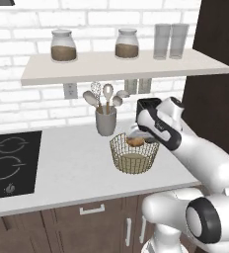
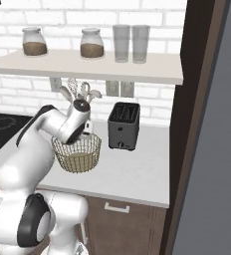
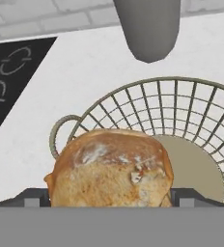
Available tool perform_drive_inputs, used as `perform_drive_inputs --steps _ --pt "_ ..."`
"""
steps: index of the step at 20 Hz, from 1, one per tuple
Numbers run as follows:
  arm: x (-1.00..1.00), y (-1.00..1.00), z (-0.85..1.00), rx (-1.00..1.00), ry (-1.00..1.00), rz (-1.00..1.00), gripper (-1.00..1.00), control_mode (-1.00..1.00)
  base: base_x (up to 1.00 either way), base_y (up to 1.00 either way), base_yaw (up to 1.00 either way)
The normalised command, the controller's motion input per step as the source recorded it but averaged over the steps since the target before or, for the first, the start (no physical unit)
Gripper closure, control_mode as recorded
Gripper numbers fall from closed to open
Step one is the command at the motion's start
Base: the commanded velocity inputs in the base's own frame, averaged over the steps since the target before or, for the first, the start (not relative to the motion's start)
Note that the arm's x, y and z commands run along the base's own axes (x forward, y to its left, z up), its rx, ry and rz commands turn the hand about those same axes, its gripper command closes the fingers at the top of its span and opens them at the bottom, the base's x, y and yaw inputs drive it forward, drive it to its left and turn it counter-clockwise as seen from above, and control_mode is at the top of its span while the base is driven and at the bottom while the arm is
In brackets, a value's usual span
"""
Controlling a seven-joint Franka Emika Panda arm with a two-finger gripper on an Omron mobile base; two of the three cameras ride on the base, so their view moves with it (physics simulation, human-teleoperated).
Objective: Open the cabinet, pick up the bread from the cabinet and place it in the basket. Then move the basket to the dining counter.
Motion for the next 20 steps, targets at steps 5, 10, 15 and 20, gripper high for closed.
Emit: perform_drive_inputs --steps 5,10,15,20 --pt "0.43 0.0 -0.64 -0.05 0.14 0.0 1.0 -1.0 0.0 0.0 0.0" --pt "0.62 0.01 -0.54 -0.04 0.0 0.0 1.0 -1.0 0.0 0.0 0.0" --pt "0.1 0.0 -0.28 -0.03 0.0 0.0 1.0 -1.0 0.0 0.0 0.0" --pt "0.12 0.07 -0.36 -0.01 0.02 0.0 1.0 -1.0 0.0 0.0 0.0"
